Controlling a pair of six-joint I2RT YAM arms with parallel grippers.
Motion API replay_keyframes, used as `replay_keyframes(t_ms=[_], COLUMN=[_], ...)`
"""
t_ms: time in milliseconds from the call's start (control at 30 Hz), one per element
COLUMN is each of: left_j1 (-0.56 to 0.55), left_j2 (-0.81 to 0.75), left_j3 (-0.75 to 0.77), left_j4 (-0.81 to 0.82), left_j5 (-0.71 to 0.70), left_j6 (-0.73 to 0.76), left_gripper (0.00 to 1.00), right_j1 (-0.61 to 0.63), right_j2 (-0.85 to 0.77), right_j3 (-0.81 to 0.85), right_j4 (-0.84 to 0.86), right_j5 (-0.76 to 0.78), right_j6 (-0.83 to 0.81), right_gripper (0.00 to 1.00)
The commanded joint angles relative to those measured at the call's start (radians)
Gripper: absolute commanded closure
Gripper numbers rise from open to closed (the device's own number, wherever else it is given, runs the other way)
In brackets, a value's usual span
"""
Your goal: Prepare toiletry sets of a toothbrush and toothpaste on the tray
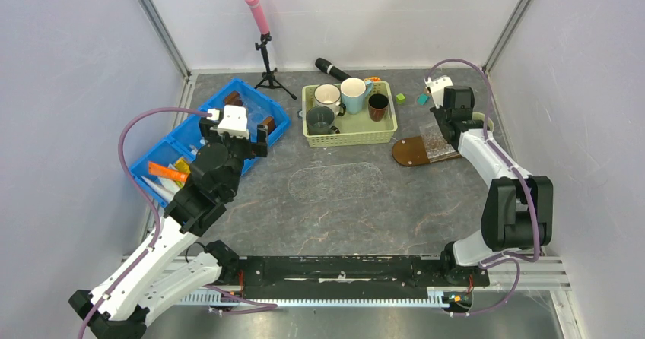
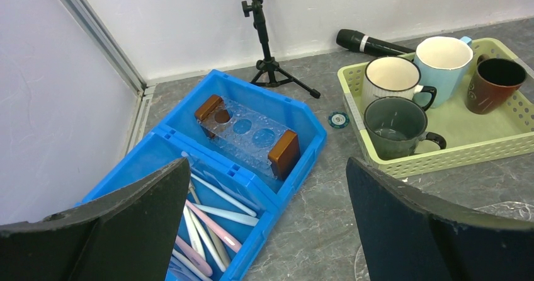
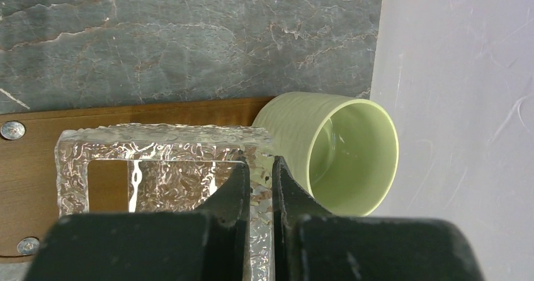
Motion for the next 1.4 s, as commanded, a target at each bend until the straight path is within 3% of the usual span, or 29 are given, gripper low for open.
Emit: replay_keyframes(t_ms=[0,267,700,1033,1367], left_j1=[0.002,0.002,0.002,0.002,0.002], left_j2=[-0.013,-0.012,-0.012,-0.005,0.002], left_j3=[-0.001,-0.003,-0.004,-0.004,-0.005], left_j4=[0.047,0.047,0.047,0.047,0.045], left_j5=[-0.024,-0.018,-0.016,-0.007,-0.006], left_j6=[-0.013,-0.012,-0.015,-0.018,-0.019], left_gripper=[0.0,0.0,0.0,0.0,0.0], right_j1=[-0.007,-0.006,-0.006,0.002,0.04], right_j2=[0.008,-0.005,-0.033,-0.063,-0.001], right_j3=[-0.001,-0.014,0.021,0.106,0.112], right_j4=[0.066,0.077,0.053,-0.149,-0.208], right_j5=[0.001,0.025,0.039,-0.177,-0.276], right_j6=[-0.012,-0.01,0.004,0.17,0.214], right_gripper=[0.91,0.75,0.66,0.54,0.55])
